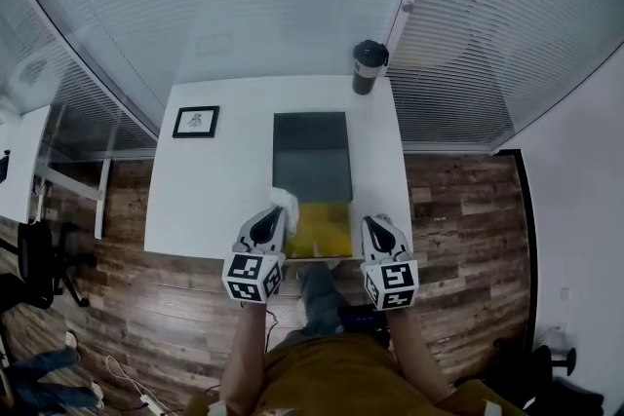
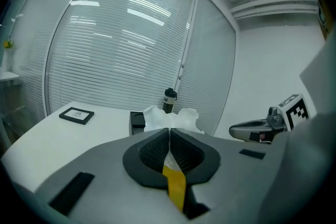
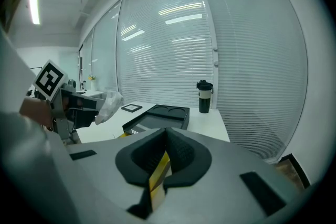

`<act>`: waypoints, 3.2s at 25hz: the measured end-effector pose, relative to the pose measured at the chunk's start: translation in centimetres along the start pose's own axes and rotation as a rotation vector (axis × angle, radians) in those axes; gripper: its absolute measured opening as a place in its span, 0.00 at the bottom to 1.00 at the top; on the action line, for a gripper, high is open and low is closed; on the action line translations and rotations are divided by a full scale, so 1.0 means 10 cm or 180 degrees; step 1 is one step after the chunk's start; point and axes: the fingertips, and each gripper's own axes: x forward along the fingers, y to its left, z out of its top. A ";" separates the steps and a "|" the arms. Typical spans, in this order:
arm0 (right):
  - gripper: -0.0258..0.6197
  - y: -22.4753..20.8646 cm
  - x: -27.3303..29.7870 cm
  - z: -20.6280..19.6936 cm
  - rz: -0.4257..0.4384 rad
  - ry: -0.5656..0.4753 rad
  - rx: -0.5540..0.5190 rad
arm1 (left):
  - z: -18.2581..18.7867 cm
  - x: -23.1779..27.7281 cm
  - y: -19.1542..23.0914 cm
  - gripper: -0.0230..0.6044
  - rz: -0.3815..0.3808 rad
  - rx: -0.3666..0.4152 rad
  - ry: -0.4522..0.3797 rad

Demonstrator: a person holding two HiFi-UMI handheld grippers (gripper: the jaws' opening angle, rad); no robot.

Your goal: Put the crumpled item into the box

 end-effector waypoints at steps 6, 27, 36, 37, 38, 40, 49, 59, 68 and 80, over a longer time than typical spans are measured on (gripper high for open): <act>0.06 0.03 0.05 -0.09 0.0073 0.0069 -0.0015 | -0.15 0.04 -0.06 0.09 -0.0019 0.0001 0.0127; 0.06 0.05 0.18 -0.46 0.0162 0.0291 0.0090 | -0.75 0.29 -0.24 0.09 -0.0240 0.0117 0.0652; 0.06 0.06 0.27 -0.54 0.0174 0.0383 0.0093 | -0.97 0.40 -0.33 0.09 -0.0433 0.0307 0.1014; 0.06 0.05 0.27 -0.54 0.0170 0.0388 0.0097 | -1.00 0.42 -0.35 0.09 -0.0462 0.0343 0.1073; 0.06 0.04 0.28 -0.56 0.0165 0.0398 0.0101 | -1.04 0.43 -0.36 0.09 -0.0488 0.0376 0.1130; 0.06 0.02 0.30 -0.59 0.0157 0.0425 0.0115 | -1.10 0.47 -0.39 0.09 -0.0530 0.0436 0.1221; 0.06 -0.04 0.31 -0.64 0.0146 0.0462 0.0184 | -1.30 0.58 -0.46 0.09 -0.0596 0.0727 0.1600; 0.06 -0.09 0.32 -0.64 0.0181 0.0429 0.0254 | -1.46 0.70 -0.52 0.09 -0.0571 0.1085 0.1906; 0.06 -0.12 0.31 -0.66 0.0178 0.0442 0.0241 | -1.55 0.73 -0.54 0.09 -0.0585 0.1155 0.2017; 0.06 -0.14 0.25 -0.68 0.0158 0.0450 0.0248 | -1.56 0.73 -0.57 0.09 -0.0585 0.1195 0.2021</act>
